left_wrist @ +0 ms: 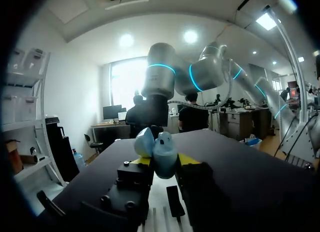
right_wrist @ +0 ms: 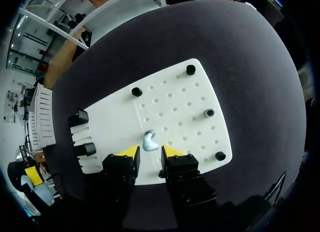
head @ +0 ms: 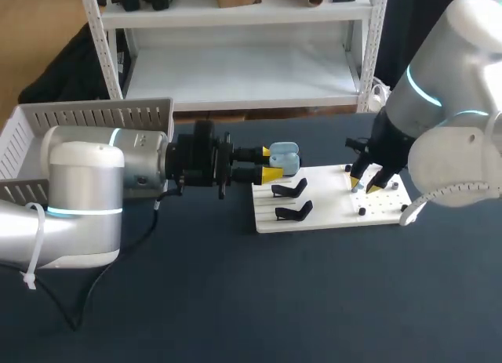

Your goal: Pick up each earbud case from the left stands, insert the matching earbuds, close the lid, and place the case in the box.

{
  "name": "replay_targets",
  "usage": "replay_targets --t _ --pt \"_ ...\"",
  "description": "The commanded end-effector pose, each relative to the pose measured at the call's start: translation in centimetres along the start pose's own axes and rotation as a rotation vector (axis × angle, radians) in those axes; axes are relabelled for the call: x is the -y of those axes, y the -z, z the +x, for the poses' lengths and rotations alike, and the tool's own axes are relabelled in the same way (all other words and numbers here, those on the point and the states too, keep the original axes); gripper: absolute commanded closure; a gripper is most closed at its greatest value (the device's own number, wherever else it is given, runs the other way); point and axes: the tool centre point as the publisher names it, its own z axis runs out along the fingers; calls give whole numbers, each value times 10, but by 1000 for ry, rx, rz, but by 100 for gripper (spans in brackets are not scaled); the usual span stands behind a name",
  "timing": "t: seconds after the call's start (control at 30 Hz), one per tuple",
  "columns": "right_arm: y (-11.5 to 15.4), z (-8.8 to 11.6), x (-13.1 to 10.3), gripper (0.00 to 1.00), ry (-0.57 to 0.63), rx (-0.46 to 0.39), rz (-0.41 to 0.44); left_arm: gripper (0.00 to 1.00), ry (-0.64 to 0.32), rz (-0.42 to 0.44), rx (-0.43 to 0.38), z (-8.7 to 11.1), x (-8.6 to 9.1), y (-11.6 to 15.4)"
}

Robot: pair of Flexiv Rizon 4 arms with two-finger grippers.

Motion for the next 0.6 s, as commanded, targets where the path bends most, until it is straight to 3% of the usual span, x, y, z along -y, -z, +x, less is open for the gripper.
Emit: replay_targets --t 0.03,0.4,0.5,0.57,0.6 --pt "-3 -2 0 75 -3 -3 -3 100 -2 -3 2 1 0 -1" --pt "-6 -4 -3 76 -7 -14 -10 100 -2 -3 2 1 0 -1" --pt "-7 -4 -3 86 -9 -18 -9 100 -2 -3 2 1 0 -1" --pt "-7 -4 -3 100 -10 -20 -7 100 -2 -3 2 1 0 -1" --pt "-7 -4 -3 100 -10 -21 -5 100 -2 -3 2 1 0 -1"
